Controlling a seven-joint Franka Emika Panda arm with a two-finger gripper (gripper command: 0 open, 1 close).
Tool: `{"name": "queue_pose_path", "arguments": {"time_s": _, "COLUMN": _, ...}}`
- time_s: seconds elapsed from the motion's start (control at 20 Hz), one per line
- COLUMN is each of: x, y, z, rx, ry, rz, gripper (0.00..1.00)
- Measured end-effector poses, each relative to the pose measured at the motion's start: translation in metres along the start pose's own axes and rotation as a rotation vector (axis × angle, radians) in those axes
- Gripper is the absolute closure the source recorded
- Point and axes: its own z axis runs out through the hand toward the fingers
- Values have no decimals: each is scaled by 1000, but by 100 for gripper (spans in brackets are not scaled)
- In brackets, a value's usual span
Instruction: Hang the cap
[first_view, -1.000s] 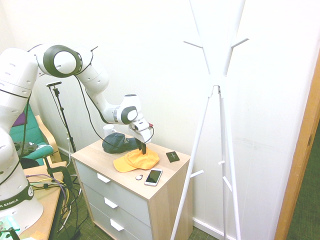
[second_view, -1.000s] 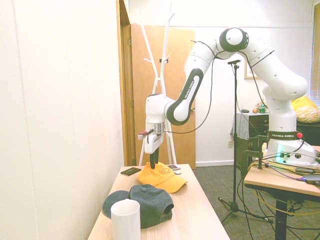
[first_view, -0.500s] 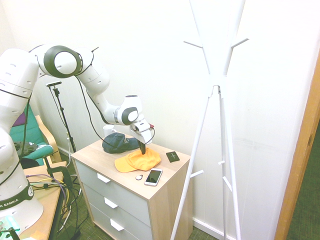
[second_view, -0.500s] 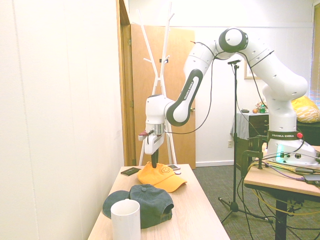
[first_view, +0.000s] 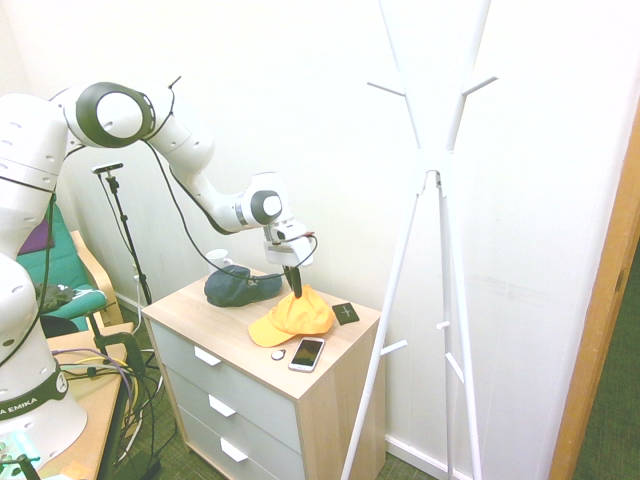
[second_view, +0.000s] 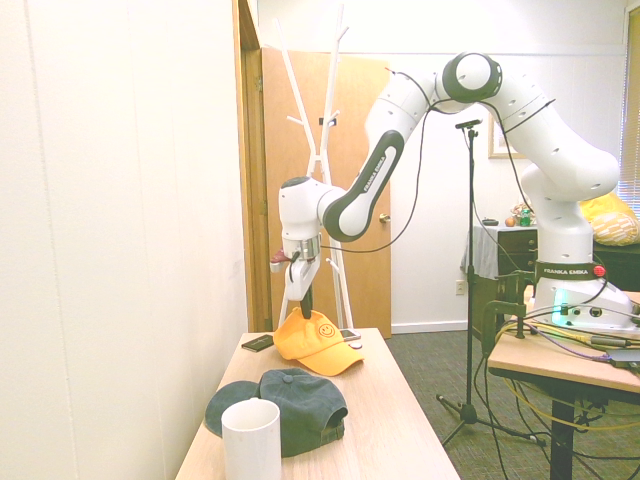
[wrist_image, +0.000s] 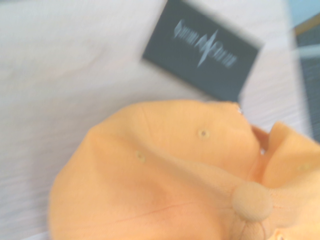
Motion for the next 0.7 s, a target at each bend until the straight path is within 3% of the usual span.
{"name": "queue_pose_path", "arguments": {"time_s": 0.5, "x": 62, "y": 57, "z": -103, "rx": -334, "ry": 450, "rz": -35, "gripper": 100}}
{"name": "queue_pose_path", "arguments": {"time_s": 0.7, "x": 75, "y": 80, "z": -152, "rx": -404, "ry": 543, "rz": -2, "gripper": 100}}
